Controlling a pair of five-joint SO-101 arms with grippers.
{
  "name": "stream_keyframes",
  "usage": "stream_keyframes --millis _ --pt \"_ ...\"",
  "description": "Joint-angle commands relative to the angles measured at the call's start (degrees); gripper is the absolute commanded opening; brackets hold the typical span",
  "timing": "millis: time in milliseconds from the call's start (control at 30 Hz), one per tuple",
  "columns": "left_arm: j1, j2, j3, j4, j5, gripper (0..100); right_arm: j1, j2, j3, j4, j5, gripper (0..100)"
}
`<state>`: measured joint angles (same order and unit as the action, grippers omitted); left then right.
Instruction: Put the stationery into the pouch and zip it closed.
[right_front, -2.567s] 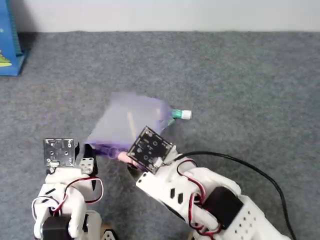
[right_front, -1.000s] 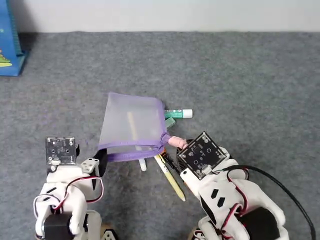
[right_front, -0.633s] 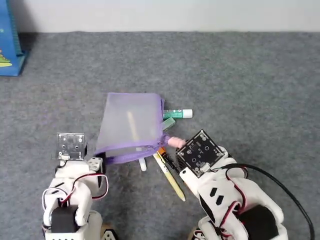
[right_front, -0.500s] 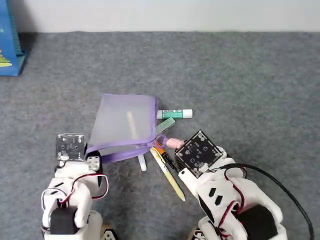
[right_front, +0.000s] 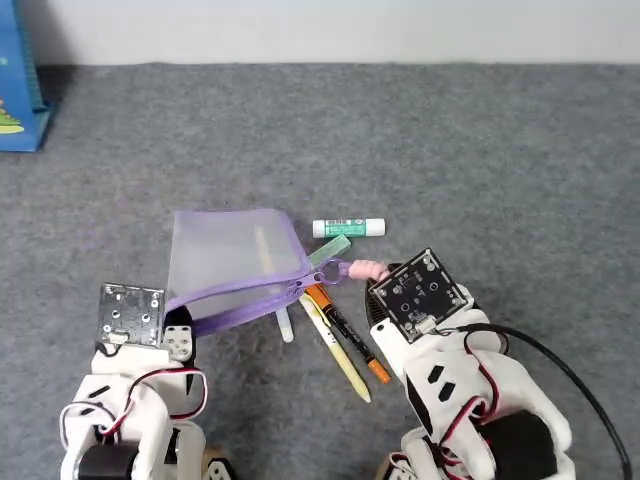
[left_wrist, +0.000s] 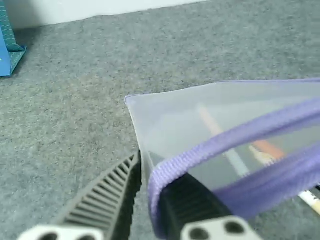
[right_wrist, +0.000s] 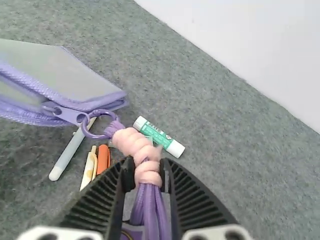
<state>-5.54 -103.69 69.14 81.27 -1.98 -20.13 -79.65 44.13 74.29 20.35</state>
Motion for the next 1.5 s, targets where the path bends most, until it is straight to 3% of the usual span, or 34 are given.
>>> stream_keyframes --millis 0,167,300,367,533,767,1133,1300,1467 --pt "0.0 -0.62 -3.12 0.88 -0.79 1 3.03 -0.4 -3.78 -1.54 0.26 0.8" --pt "-0.26 -0.62 -3.12 0.88 -0.79 1 3.12 -0.4 -3.78 -0.92 -2.46 2.8" --pt "-0.35 -0.62 -3.12 0.88 -0.7 1 3.12 -0.4 -3.78 4.26 -7.56 20.0" --pt "-0.35 -0.62 -3.12 0.88 -0.53 1 3.21 -0.31 -3.78 6.37 -7.74 23.4" --pt "-0.53 -0.62 -3.3 0.7 -0.53 1 4.09 2.07 -3.78 6.02 -10.73 17.8" --pt "-5.19 -0.62 -4.0 -1.23 1.85 1 9.63 20.09 -3.78 0.57 -11.87 18.4" --pt "-12.92 -0.62 -6.55 -1.05 1.85 1 9.54 38.73 -3.78 -10.51 -11.87 18.4" --pt "-13.89 -0.62 -6.55 -0.88 1.85 1 5.67 45.76 -3.87 -12.53 -11.87 18.2" --pt "-13.98 -0.62 -6.29 -0.79 1.85 1 3.74 52.62 -4.04 -23.08 -11.78 18.1"
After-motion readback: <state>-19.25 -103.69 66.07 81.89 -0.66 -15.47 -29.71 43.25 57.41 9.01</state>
